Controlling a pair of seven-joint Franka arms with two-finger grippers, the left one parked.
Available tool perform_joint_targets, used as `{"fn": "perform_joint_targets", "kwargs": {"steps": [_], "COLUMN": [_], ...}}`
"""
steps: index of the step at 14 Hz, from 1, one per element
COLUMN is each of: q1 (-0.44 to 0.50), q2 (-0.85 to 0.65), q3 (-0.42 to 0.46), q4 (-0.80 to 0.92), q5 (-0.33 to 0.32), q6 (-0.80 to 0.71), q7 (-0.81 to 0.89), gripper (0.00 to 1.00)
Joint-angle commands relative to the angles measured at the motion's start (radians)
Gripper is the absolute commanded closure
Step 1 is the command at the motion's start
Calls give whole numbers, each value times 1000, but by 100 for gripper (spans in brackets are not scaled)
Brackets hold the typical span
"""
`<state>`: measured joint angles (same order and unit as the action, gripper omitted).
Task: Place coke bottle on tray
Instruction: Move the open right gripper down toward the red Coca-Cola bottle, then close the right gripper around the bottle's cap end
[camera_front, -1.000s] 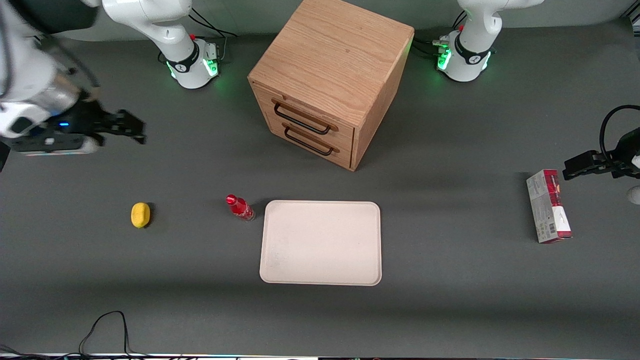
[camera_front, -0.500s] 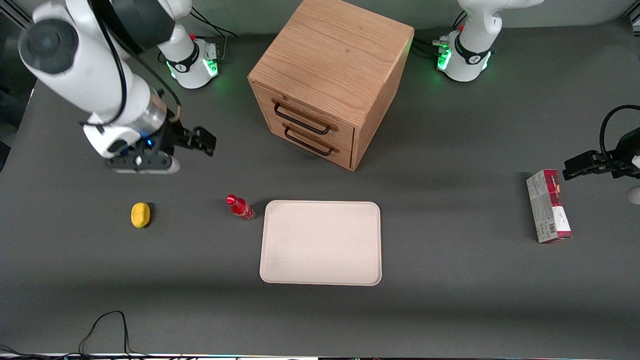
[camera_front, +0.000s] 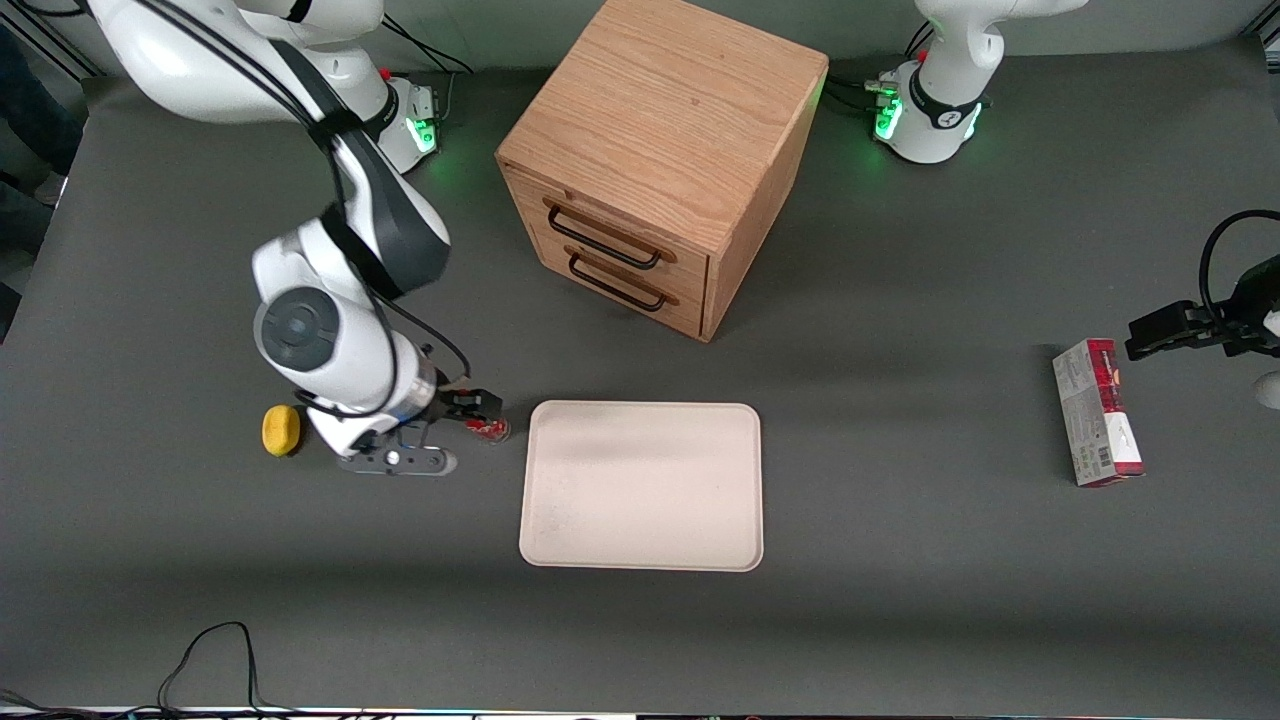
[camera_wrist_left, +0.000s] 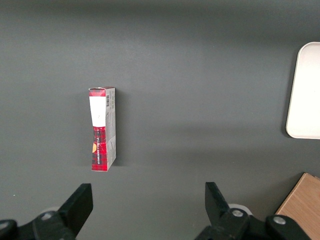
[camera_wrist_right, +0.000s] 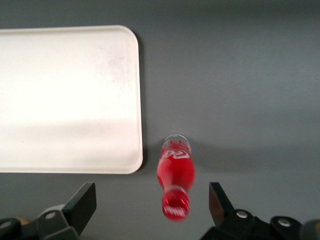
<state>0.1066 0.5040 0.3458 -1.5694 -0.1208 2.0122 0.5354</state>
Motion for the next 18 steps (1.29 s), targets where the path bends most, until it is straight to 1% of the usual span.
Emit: {"fn": "perform_joint_targets", "kwargs": {"steps": [1,7,8,9,11,14,15,17,18], "q1": [-2,-10,-10,-11,-11,-13,-13,-13,-13], "q2": [-39,-125,-127,-125,-113,-107,-108,-107,-108], "q3": [7,-4,-4,-4,-5,-14,-14,-14,-14], "q4": [-127,-282,-291,-293,-307,-305,-305,-304,-301], "q5": [-31,-43,-43,-43,-43,-45,-45,-45,-43], "q6": [80,149,164,183,239,247,247,244,243], "q7": [54,52,52,52,48,43,43,41,40], "gripper": [0,0,2,7,21,54,66,99,100]}}
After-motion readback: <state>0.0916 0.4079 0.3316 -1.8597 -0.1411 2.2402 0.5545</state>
